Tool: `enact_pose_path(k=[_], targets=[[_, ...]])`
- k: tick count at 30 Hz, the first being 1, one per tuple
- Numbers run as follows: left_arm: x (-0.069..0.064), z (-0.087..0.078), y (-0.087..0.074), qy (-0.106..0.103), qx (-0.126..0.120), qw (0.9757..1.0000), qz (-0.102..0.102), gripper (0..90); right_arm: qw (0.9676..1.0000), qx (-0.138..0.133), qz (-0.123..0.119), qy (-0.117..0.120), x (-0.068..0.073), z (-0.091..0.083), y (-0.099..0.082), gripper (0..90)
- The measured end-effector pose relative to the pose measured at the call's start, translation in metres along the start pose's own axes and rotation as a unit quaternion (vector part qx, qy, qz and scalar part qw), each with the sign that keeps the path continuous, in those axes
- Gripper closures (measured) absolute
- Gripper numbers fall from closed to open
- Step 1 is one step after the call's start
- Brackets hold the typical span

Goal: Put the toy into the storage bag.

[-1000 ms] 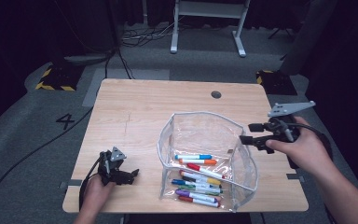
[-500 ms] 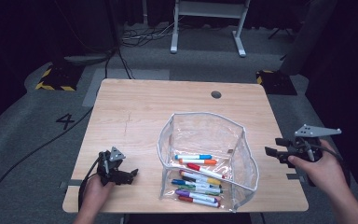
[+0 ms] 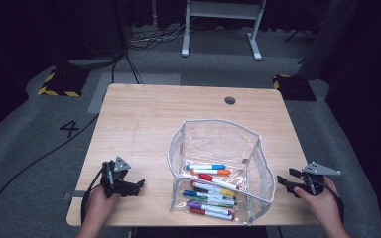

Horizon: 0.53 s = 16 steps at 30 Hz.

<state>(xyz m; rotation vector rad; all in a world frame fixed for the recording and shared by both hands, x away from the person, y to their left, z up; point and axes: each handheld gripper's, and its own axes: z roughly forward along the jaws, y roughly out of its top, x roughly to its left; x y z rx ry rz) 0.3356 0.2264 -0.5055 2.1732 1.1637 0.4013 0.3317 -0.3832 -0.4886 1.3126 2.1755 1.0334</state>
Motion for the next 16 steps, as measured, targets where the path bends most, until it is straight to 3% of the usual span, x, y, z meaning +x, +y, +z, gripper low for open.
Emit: enact_pose_path(k=[5,8,11,16], targets=[[0.0,0.0,0.0,0.0,0.0,1.0,0.0,0.0,1.0,-0.002,0.002,-0.005,-0.001,0.004,-0.012,31.6],[0.0,0.0,0.0,0.0,0.001,1.0,-0.002,0.0,0.9999,0.004,-0.008,-0.006,-0.001,0.005,-0.014,29.1],[0.0,0.0,0.0,0.0,0.001,1.0,-0.002,0.0,0.9995,0.015,-0.027,-0.008,0.002,0.008,-0.013,14.4],[-0.001,0.0,-0.001,0.001,0.001,1.0,-0.003,0.0,0.9994,0.022,-0.025,0.0,0.001,0.011,-0.011,10.4]])
